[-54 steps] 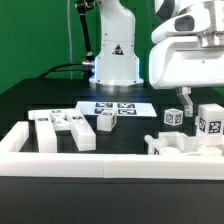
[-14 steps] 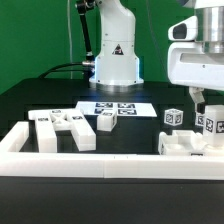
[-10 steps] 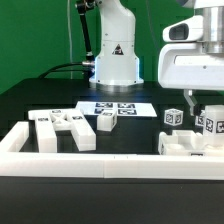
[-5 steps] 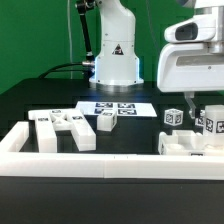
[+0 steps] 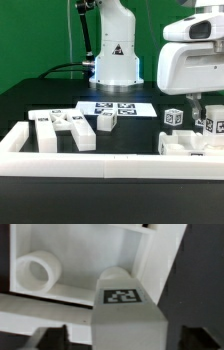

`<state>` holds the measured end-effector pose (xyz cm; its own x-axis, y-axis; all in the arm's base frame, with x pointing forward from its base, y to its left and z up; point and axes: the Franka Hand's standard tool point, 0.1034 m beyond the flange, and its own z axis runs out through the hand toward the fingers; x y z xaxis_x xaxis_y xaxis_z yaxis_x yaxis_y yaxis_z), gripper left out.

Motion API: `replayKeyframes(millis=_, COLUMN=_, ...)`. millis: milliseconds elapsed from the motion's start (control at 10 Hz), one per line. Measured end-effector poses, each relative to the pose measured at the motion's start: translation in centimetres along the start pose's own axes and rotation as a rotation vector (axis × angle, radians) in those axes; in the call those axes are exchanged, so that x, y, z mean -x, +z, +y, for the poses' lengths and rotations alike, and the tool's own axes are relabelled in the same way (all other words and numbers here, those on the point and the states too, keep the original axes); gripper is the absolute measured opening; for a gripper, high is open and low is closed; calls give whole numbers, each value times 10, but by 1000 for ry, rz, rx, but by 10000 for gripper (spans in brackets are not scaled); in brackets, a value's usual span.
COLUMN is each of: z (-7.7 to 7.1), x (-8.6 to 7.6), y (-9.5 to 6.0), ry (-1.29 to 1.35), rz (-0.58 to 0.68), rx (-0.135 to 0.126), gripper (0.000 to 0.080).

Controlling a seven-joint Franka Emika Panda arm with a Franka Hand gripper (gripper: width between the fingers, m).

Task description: Assemble chair

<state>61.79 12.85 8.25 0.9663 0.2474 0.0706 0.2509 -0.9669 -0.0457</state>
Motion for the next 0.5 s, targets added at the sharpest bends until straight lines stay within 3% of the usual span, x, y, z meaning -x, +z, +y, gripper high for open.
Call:
replayKeyframes(millis=100, z=0, x=0, y=0, ry=2, rz=0, rx=0, gripper=387)
replayKeyframes(millis=200, z=0, x=0, y=0, ry=2, rz=0, rx=0, gripper=290)
replayKeyframes(millis=500, z=0, x=0, y=0, ry=27, rz=0, rx=-1, gripper=290)
